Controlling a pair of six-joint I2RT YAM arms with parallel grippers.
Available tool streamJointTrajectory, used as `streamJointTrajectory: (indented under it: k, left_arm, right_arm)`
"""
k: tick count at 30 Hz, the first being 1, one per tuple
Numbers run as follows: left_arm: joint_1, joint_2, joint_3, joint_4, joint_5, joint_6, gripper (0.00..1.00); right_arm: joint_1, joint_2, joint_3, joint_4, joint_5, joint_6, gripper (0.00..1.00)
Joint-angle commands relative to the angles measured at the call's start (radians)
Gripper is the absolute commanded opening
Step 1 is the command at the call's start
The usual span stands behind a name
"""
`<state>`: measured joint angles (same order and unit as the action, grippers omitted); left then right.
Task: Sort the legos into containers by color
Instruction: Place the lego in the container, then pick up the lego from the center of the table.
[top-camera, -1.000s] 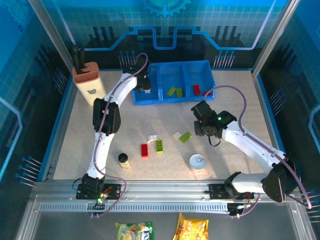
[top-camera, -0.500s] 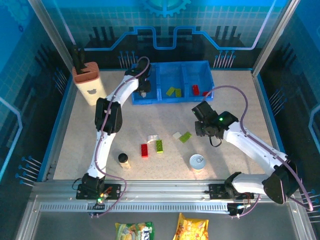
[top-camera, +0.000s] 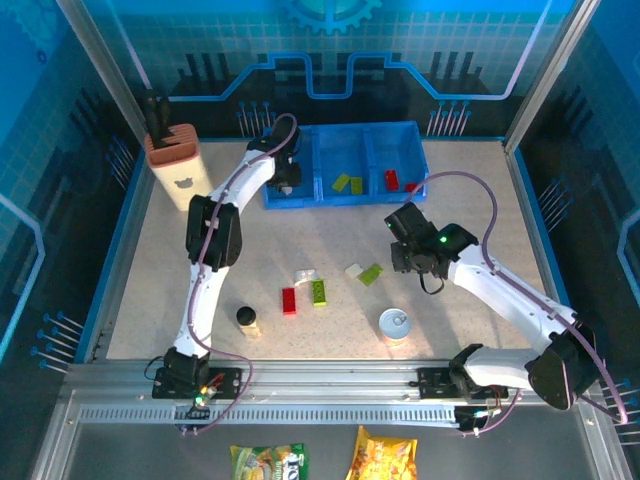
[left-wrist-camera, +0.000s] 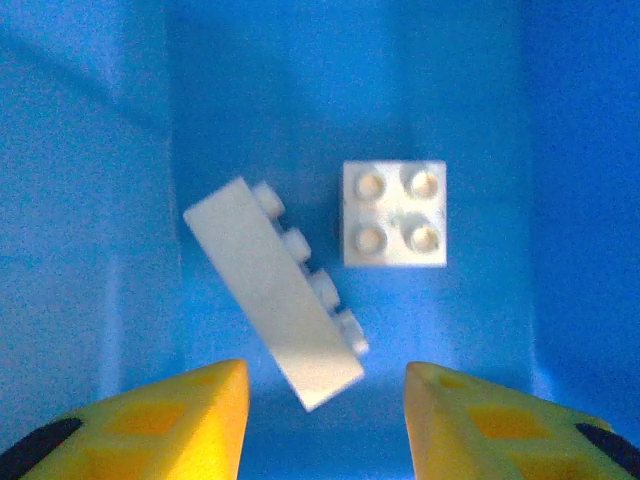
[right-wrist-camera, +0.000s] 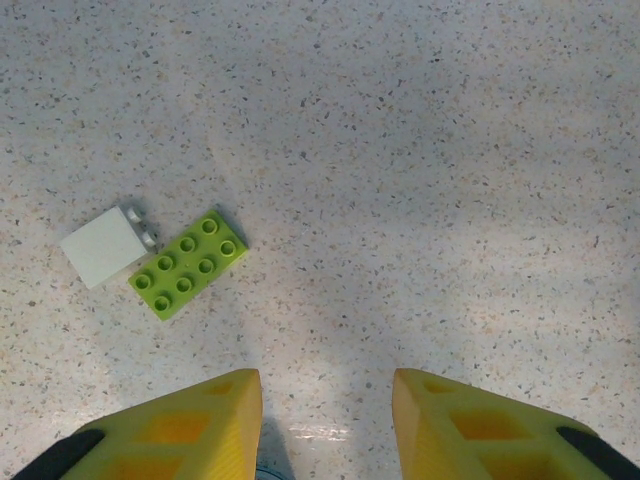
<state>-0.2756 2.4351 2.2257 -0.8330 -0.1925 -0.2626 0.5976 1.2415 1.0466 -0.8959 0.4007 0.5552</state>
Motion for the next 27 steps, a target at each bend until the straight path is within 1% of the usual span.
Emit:
streamJointTrajectory:
  k: [1, 6, 15, 22, 27]
  left_arm:
    - [0.001, -0.112, -0.056, -0.017, 0.072, -0.018, 0.46]
    - [-0.01, -0.198, -0.146, -0.015, 0.109, -0.018, 0.46]
    - [-0.012, -0.392, -0.378, 0.017, 0.156, -0.014, 0.46]
    - [-0.005, -0.545, -0.554, 0.016, 0.165, 0.029, 0.46]
    - [-0.002, -0.657, -0.701, 0.029, 0.149, 0.067, 0.47]
  right_arm:
    - [0.02, 0.029, -0.009, 0.016, -0.036, -0.019, 0.41]
    - [0.021, 0.084, 0.003, 0.038, -0.081, -0.03, 0.41]
    - [0.021, 0.184, 0.028, 0.058, -0.136, -0.079, 0.41]
    - [0.025, 0.25, 0.05, 0.072, -0.199, -0.179, 0.42]
    - [0.034, 0.319, 0.087, 0.049, -0.198, -0.288, 0.43]
